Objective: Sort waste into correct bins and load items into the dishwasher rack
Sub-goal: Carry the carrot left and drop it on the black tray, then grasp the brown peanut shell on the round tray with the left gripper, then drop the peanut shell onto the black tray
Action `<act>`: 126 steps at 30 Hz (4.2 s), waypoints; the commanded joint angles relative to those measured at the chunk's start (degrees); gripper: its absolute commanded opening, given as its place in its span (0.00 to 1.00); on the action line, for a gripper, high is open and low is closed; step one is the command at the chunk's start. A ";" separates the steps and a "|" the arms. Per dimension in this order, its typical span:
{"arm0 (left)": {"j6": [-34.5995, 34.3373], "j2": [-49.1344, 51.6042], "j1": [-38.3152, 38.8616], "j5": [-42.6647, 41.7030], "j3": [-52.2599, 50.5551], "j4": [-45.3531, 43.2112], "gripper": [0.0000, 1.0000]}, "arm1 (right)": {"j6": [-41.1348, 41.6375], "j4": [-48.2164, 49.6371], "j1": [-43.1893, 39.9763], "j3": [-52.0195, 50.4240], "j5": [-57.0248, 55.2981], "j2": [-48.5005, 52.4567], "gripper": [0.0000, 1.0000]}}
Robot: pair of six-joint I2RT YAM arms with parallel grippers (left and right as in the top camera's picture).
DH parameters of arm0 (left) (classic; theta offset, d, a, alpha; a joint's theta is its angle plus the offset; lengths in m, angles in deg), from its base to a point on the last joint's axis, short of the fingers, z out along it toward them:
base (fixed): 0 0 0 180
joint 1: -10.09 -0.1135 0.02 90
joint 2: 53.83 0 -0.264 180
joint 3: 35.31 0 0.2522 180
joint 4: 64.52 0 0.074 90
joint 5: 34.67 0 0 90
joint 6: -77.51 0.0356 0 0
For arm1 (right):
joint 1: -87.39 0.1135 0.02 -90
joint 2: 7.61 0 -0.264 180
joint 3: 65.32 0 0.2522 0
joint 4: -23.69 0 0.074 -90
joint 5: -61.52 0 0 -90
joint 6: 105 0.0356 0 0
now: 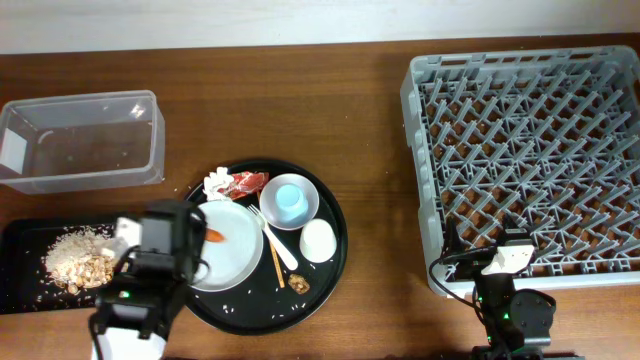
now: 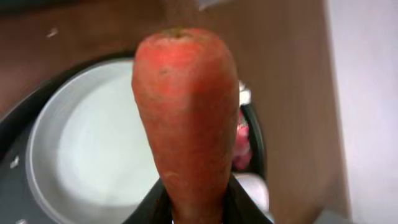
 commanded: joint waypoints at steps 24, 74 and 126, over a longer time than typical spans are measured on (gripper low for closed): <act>22.53 31.95 -44.57 0.61 1.75 -23.08 0.48 | -0.42 -0.09 0.31 -0.42 -0.22 -0.37 0.99; 24.37 37.83 23.50 -29.07 -1.49 -3.78 0.48 | -0.42 -0.09 0.31 -0.42 -0.22 -0.37 0.99; 23.93 27.26 -46.56 -11.63 2.03 -12.90 0.28 | -0.42 -0.09 0.31 -0.42 -0.22 -0.37 0.99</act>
